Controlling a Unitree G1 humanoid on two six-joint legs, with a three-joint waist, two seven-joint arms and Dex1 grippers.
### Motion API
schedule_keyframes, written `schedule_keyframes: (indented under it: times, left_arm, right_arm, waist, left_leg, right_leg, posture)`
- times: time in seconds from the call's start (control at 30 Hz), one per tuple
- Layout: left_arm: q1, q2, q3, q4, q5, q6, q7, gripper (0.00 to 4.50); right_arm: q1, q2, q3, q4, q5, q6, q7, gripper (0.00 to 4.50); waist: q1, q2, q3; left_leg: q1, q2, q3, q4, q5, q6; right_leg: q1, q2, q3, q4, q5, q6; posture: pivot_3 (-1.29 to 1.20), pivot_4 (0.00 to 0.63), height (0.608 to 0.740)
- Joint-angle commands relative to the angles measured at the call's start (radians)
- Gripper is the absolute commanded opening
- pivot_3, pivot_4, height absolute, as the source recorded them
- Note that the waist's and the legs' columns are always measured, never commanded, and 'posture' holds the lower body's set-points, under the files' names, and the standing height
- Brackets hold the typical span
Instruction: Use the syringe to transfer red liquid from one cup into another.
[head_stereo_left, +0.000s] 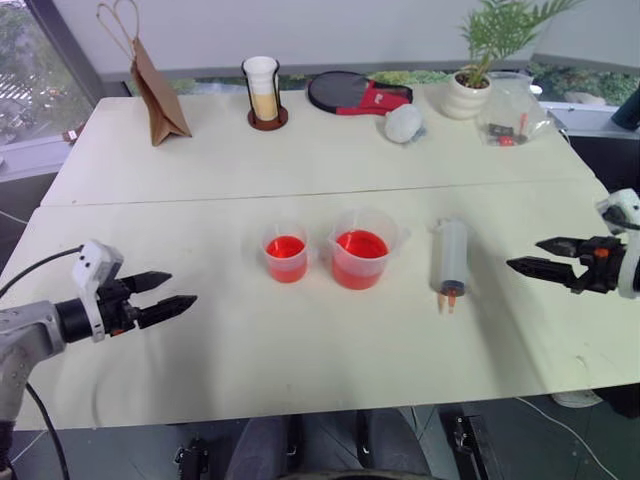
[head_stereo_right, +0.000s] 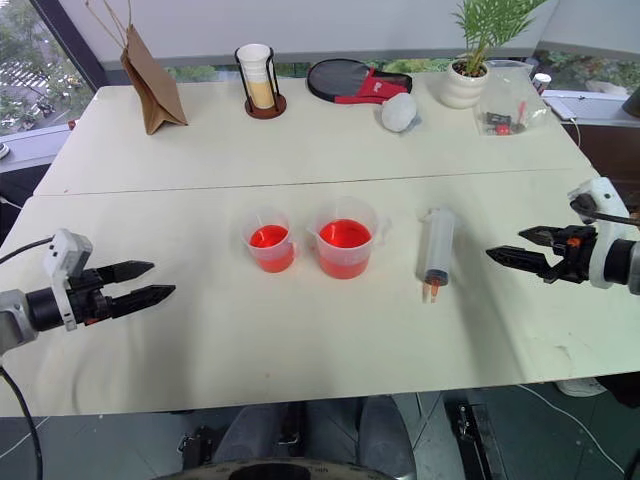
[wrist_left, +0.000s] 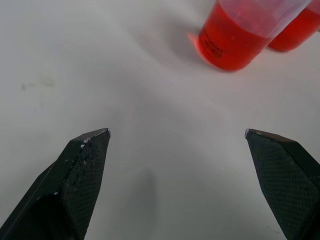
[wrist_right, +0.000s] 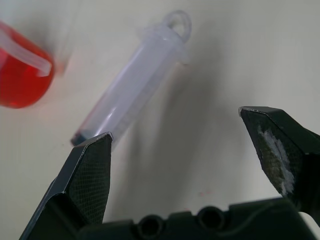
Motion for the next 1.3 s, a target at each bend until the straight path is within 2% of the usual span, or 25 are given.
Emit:
schedule_keyframes:
  times: [0.03, 0.4, 0.63, 0.7, 0.83, 1.0, 1.17, 1.3]
  left_arm:
    - [0.010, -0.004, 0.047, -0.049, -0.022, -0.003, 0.018, 4.46]
    - [-0.005, -0.002, 0.051, -0.069, -0.037, 0.002, 0.046, 4.46]
    - [-0.045, 0.025, 0.013, -0.055, 0.010, -0.033, 0.037, 4.46]
    - [-0.056, 0.027, 0.015, -0.054, -0.010, -0.018, 0.022, 4.46]
    - [-0.123, 0.022, -0.032, 0.004, 0.047, -0.068, 0.032, 4.46]
    - [-0.328, 0.056, -0.122, 0.128, 0.110, -0.138, -0.022, 4.46]
    - [-0.539, 0.085, -0.216, 0.136, 0.118, -0.172, -0.137, 4.46]
    - [-0.634, 0.082, -0.265, 0.122, 0.122, -0.194, -0.199, 4.46]
  right_arm:
    - [-0.037, 0.006, 0.002, 0.014, -0.020, -0.033, -0.008, 4.50]
    - [-0.087, 0.034, 0.042, 0.073, -0.070, -0.096, -0.023, 4.50]
    - [-0.122, 0.015, 0.082, 0.147, -0.131, -0.153, -0.012, 4.50]
    - [-0.147, -0.001, 0.085, 0.177, -0.146, -0.160, -0.009, 4.50]
    - [-0.273, -0.011, 0.117, 0.262, -0.211, -0.139, -0.077, 4.50]
    - [-0.515, -0.003, 0.266, 0.158, -0.167, 0.189, -0.002, 4.50]
    - [-0.793, 0.103, 0.434, 0.310, -0.211, 0.557, -0.083, 4.50]
    - [-0.925, 0.161, 0.519, 0.435, -0.215, 0.689, -0.106, 4.50]
  waist:
    - [0.000, 0.000, 0.000]
    - [0.000, 0.000, 0.000]
    - [-0.001, 0.000, 0.000]
    - [-0.001, 0.000, 0.000]
    - [-0.002, 0.000, 0.000]
    - [-0.003, 0.000, 0.000]
    - [-0.003, 0.000, 0.000]
    - [-0.001, 0.000, 0.000]
  left_leg:
    - [0.000, 0.000, 0.000, 0.000, 0.000, 0.000]
    - [0.000, 0.000, 0.001, 0.000, 0.000, -0.001]
    - [0.000, 0.000, 0.001, 0.000, 0.001, -0.001]
    - [0.000, 0.000, 0.002, 0.000, 0.001, -0.001]
    - [0.001, 0.000, 0.003, 0.000, 0.001, -0.001]
    - [0.000, 0.000, 0.003, 0.000, 0.001, -0.001]
    - [-0.003, 0.000, 0.006, 0.000, 0.002, -0.002]
    - [-0.008, 0.000, 0.011, -0.001, 0.004, -0.006]
  right_leg:
    - [0.000, 0.000, 0.000, 0.000, 0.000, 0.000]
    - [0.000, 0.000, 0.000, 0.000, 0.000, 0.000]
    - [0.000, 0.000, -0.001, 0.000, 0.000, 0.000]
    - [0.000, 0.000, -0.001, 0.000, 0.000, 0.000]
    - [0.000, 0.000, -0.001, 0.001, 0.000, 0.000]
    - [-0.003, 0.000, -0.001, 0.002, 0.000, 0.000]
    - [-0.008, -0.001, -0.001, 0.004, 0.003, 0.003]
    - [-0.014, -0.003, -0.002, 0.004, 0.003, 0.004]
  posture:
    - [0.00, 0.150, 0.740]
    - [0.00, 0.150, 0.740]
    - [0.00, 0.150, 0.740]
    - [0.00, 0.150, 0.740]
    - [0.00, 0.150, 0.740]
    - [0.00, 0.150, 0.740]
    - [0.00, 0.150, 0.740]
    - [0.00, 0.150, 0.740]
